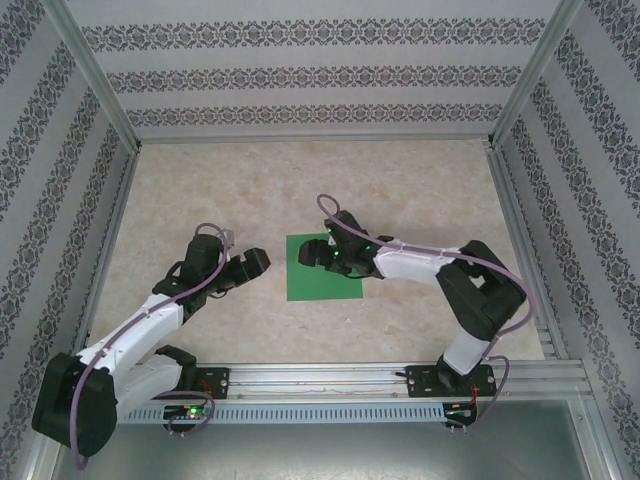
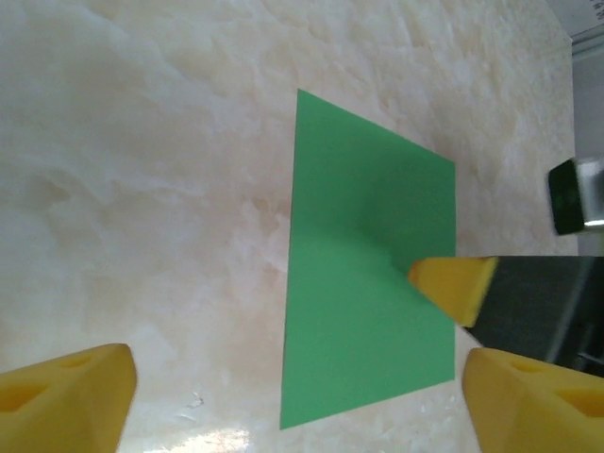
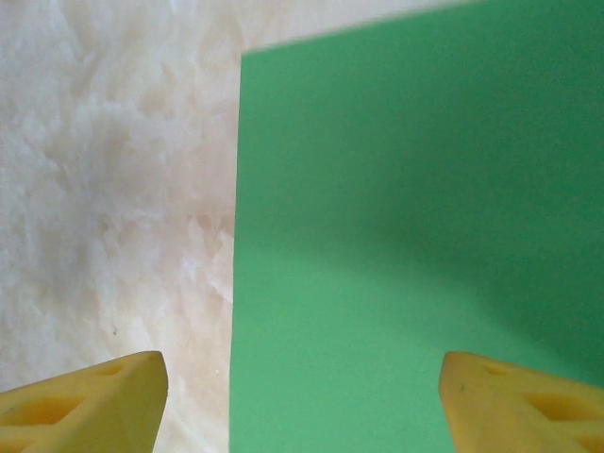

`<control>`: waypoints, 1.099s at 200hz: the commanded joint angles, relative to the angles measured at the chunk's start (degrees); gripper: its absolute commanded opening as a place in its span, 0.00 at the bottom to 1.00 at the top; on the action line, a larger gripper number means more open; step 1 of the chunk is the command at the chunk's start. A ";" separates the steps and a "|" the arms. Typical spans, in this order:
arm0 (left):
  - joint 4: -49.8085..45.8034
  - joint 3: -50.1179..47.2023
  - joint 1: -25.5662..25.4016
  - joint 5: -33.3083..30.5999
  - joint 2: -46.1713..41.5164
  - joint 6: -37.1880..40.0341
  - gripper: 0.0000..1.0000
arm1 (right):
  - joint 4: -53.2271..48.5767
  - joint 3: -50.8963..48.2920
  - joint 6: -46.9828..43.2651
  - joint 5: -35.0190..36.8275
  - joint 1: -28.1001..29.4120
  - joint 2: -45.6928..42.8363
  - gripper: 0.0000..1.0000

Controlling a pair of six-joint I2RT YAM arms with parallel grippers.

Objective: Fold a paper plane with a square sheet of paper (fold left side to right side)
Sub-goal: Move the square sheet of paper to the center of the table, then pick up the square sheet of paper from the center of the table.

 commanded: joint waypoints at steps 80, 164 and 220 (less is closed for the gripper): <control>13.33 7.16 -12.60 1.40 20.60 -5.16 0.41 | -20.42 12.20 -21.92 12.78 -9.29 3.07 0.98; 17.90 10.58 -16.23 -0.92 33.43 -8.12 0.22 | -22.10 18.42 -23.71 11.17 -9.21 12.20 0.98; 15.48 10.42 -16.33 -2.56 34.54 -7.61 0.18 | -22.17 19.08 -23.49 9.84 -8.42 15.34 0.97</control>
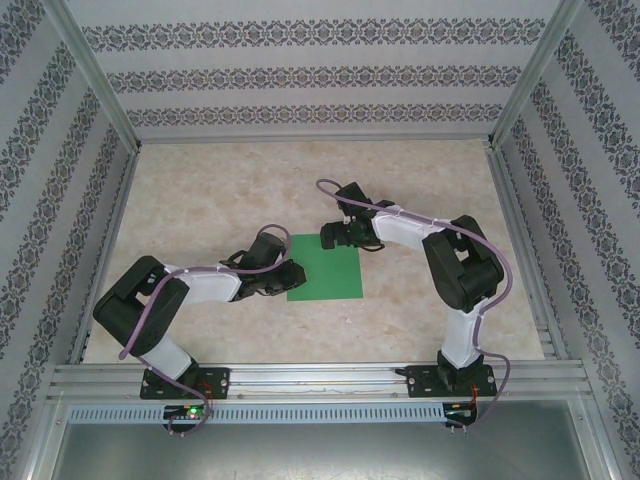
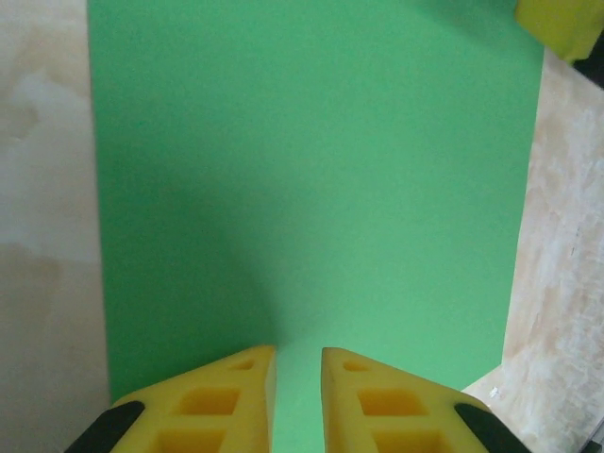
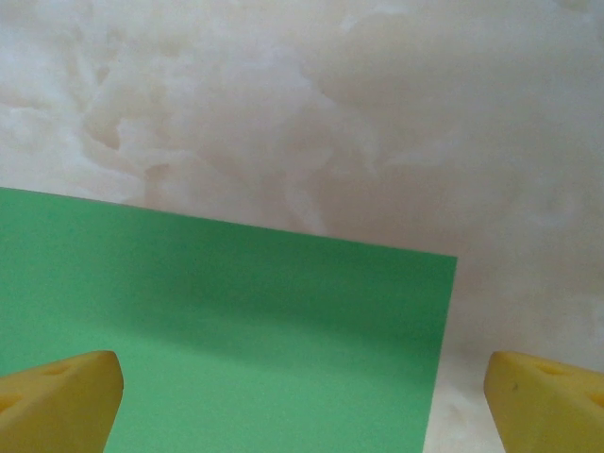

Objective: Fold a paper plane with a square sheet of paper (fold left side to right side)
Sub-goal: Pick up the square sheet of paper from the center of the table.

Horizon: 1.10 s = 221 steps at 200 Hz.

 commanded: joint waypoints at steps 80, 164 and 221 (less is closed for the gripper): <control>0.63 1.13 -0.75 -1.48 3.92 -0.47 0.17 | -2.98 0.21 0.32 -1.73 3.52 1.02 0.94; 2.48 0.91 -0.92 -0.81 4.12 -0.93 0.16 | -7.01 -0.15 0.65 -0.74 8.23 -2.21 0.82; 3.94 0.62 -0.98 -0.42 3.88 -1.45 0.17 | -8.02 0.03 0.60 -2.73 8.67 -2.40 0.66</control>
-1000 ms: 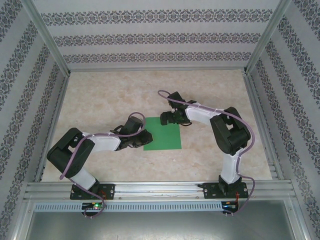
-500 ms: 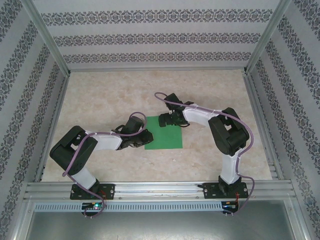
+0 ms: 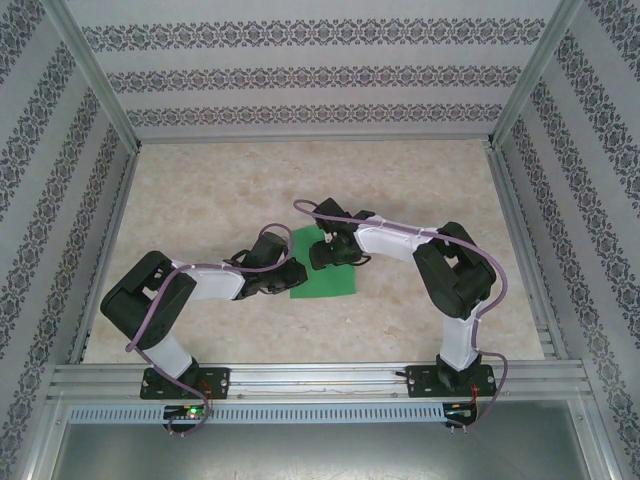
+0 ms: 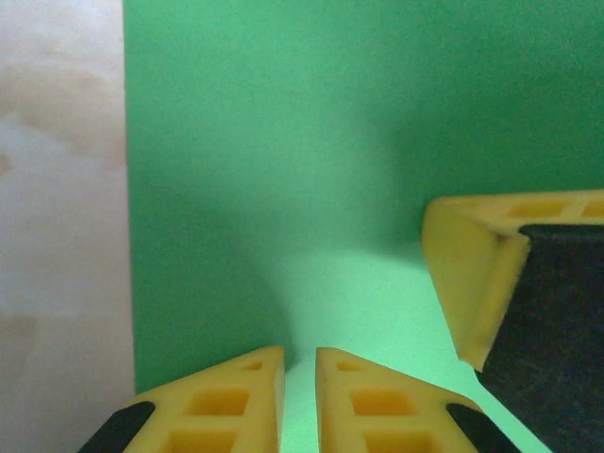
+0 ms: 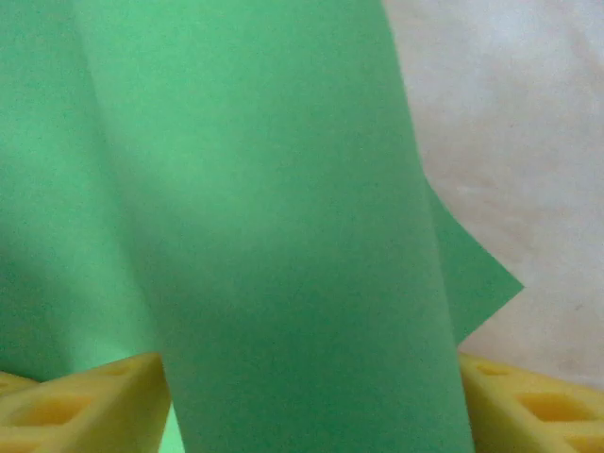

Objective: Fold a paper plane with a square sheet of paper (fold left side to right side)
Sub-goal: Pick up the square sheet of paper from the center of the table.

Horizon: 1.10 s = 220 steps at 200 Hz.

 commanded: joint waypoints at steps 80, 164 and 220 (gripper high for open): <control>-2.01 -1.50 -0.03 -2.31 -8.15 0.02 0.30 | -0.52 -2.74 -1.57 -10.97 -2.51 -6.11 0.43; -7.65 -7.07 13.40 4.91 -34.63 8.31 0.65 | 10.85 -11.26 -3.34 -37.11 -12.15 -20.36 0.36; 1.93 -8.89 17.34 19.93 -47.48 14.84 0.87 | 22.62 -15.78 -2.14 -57.61 -16.83 -30.62 0.32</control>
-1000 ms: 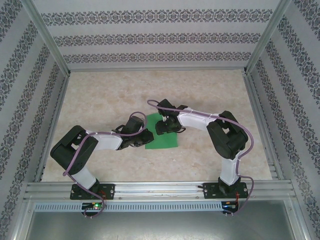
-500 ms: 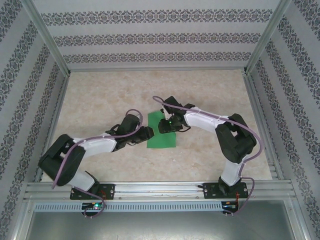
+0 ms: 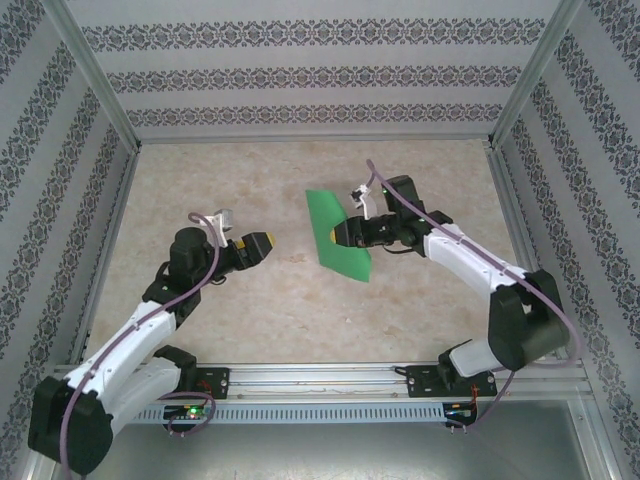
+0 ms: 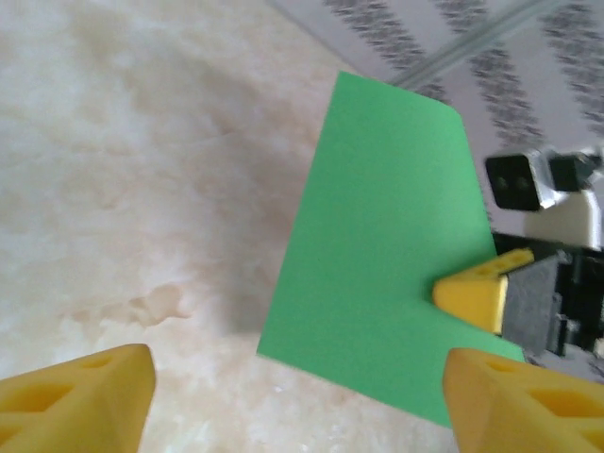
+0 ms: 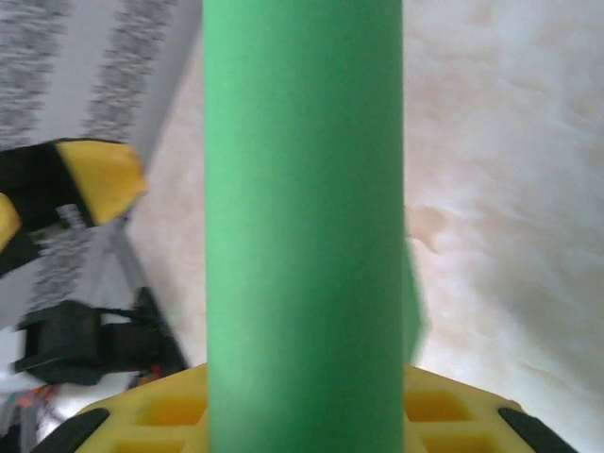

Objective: Fold a paper plane with a square sheet of paper (fold left side to right side)
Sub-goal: Pick up the square sheet of paper from the center of the table, then place a square sheet of paper at the center of the table.

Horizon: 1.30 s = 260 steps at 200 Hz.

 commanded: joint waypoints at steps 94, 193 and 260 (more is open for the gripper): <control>32.48 1.71 0.16 22.40 6.88 -4.72 0.94 | 15.87 0.68 6.83 -22.87 5.09 -9.82 0.31; 26.55 4.36 -1.66 21.05 9.33 -1.61 0.04 | 13.60 0.41 5.39 -14.84 4.72 -7.47 0.40; 9.99 3.75 -1.68 16.18 13.49 -0.52 0.00 | 2.03 -3.57 0.96 4.19 -1.32 -10.76 0.64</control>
